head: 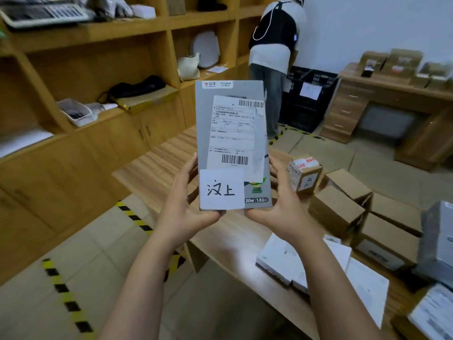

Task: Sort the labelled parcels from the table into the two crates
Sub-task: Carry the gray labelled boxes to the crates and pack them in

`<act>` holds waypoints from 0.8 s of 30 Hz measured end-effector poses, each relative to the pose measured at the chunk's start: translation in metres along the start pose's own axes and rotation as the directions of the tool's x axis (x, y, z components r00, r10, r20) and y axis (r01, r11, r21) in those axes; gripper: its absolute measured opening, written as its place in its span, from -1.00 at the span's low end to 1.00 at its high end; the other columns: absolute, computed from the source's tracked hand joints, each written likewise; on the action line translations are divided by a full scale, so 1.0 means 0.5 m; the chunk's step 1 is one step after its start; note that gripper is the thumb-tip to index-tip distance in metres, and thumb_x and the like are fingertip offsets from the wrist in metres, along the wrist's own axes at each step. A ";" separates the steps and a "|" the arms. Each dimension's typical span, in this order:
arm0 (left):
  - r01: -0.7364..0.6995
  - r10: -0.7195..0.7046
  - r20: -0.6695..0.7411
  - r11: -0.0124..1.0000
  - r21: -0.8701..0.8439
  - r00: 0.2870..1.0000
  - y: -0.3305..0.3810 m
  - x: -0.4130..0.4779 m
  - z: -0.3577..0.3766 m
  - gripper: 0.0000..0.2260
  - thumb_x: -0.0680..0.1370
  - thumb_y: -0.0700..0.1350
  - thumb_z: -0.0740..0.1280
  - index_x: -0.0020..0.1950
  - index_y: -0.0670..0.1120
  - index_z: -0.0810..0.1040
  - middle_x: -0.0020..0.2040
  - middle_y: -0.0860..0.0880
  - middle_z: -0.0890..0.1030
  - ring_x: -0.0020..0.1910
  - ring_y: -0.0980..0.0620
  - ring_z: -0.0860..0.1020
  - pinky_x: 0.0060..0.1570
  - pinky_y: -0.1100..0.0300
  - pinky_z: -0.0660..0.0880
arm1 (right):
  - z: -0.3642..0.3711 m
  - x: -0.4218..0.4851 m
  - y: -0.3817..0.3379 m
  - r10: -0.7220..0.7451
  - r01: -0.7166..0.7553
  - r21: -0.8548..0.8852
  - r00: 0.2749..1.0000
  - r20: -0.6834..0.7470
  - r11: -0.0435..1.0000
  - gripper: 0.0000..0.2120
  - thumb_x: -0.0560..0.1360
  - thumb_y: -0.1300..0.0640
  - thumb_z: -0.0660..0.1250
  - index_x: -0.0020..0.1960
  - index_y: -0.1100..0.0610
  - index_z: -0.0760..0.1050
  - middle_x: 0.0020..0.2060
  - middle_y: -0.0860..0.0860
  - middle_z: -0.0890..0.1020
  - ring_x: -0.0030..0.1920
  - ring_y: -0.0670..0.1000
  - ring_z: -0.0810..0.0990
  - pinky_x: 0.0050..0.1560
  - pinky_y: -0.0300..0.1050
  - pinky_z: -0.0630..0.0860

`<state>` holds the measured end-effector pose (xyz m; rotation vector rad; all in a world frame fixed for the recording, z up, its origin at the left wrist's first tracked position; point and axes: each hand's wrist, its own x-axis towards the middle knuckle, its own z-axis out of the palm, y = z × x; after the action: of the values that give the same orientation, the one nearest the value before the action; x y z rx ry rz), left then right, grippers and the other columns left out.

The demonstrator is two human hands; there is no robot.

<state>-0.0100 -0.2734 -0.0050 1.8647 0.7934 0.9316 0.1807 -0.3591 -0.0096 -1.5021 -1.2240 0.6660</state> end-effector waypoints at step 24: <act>0.236 -0.171 -0.525 0.970 0.058 0.834 -0.095 -0.411 -0.600 0.01 0.26 -0.10 0.60 0.55 0.14 0.08 0.44 0.25 0.30 0.40 0.35 0.25 0.28 0.28 0.37 | 0.692 -0.044 -0.227 -0.193 0.110 0.182 0.820 0.539 0.977 0.04 0.29 0.22 0.62 0.53 -0.19 0.06 0.29 -0.32 0.37 0.21 -0.40 0.41 0.05 -0.41 0.49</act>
<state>-0.3760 -0.2941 -0.0061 1.5941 1.3755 1.2913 -0.1700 -0.2591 -0.0134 -1.1007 -1.6745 1.1072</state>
